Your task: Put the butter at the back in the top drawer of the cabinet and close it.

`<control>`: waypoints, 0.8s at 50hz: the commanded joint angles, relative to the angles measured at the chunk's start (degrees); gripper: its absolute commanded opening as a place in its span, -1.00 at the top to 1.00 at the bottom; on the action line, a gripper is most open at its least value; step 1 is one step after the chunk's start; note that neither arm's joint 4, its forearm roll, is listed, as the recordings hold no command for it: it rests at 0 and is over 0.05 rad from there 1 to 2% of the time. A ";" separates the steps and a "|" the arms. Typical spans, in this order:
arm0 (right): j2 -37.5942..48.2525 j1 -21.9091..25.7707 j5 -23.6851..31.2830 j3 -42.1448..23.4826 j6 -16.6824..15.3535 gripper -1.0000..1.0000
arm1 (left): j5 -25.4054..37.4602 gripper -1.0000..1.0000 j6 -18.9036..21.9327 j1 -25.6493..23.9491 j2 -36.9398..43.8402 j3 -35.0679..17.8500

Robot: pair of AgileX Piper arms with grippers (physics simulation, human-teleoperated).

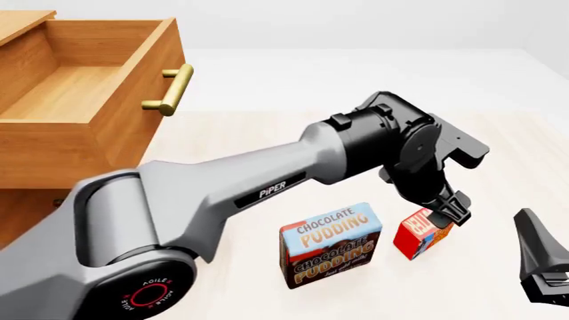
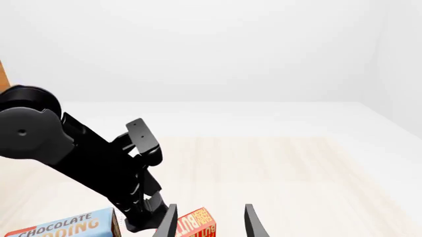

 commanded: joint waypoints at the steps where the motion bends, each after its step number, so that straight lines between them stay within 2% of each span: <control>1: 0.00 0.00 0.00 0.00 0.00 -1.00 | 0.36 -1.00 -0.35 -0.08 1.02 -1.07; 19: 0.00 0.00 0.00 0.00 0.00 -1.00 | 1.49 -1.00 -1.43 -0.72 3.37 -3.87; 40: 0.00 0.00 0.00 0.00 0.00 -1.00 | 1.50 -1.00 -2.19 -0.63 4.09 -4.43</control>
